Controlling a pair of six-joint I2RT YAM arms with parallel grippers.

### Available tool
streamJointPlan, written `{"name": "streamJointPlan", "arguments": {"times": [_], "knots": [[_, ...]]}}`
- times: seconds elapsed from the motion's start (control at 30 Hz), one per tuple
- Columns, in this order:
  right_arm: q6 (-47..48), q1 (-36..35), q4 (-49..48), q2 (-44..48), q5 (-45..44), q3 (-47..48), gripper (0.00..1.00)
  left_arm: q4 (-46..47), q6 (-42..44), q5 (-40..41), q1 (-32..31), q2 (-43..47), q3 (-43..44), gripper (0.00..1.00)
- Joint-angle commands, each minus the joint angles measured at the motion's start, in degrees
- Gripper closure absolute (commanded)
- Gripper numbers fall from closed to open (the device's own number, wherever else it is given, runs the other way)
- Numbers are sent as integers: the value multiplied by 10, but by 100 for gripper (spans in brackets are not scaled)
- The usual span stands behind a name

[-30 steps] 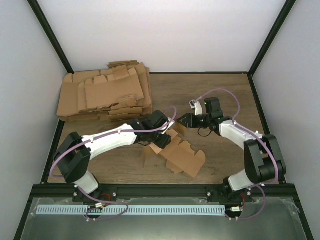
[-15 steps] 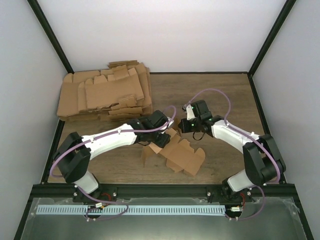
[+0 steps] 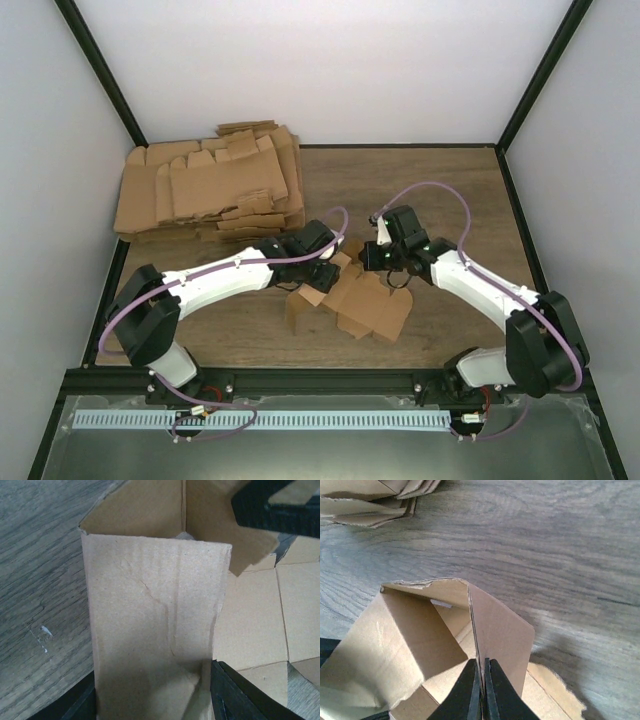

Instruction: Fold the paper box

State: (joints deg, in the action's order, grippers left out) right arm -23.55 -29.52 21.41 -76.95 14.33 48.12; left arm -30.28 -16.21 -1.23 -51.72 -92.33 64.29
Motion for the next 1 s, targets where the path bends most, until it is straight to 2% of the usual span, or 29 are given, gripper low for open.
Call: {"name": "streamJointPlan", "arguments": {"times": [0.0,0.23,0.5,0.67,0.83,0.97], "knots": [[-61,-14,-27,25,7,-22,99,17,-22,-2,-1,8,8,47],[-132,-63,-80,66,-25,-87,99,30,-37,-11,-10,2,8,48],[-159,-104,-117,69,-40,-126,98,57,-52,-30,-22,9,-5,48],[-150,-106,-151,79,-14,-150,90,68,-58,-46,-21,14,-12,48],[-132,-106,-159,82,-21,-155,89,75,-67,-64,-14,25,-17,46],[-119,-106,-185,96,-11,-175,76,82,-68,-74,-6,29,-23,46]]}}
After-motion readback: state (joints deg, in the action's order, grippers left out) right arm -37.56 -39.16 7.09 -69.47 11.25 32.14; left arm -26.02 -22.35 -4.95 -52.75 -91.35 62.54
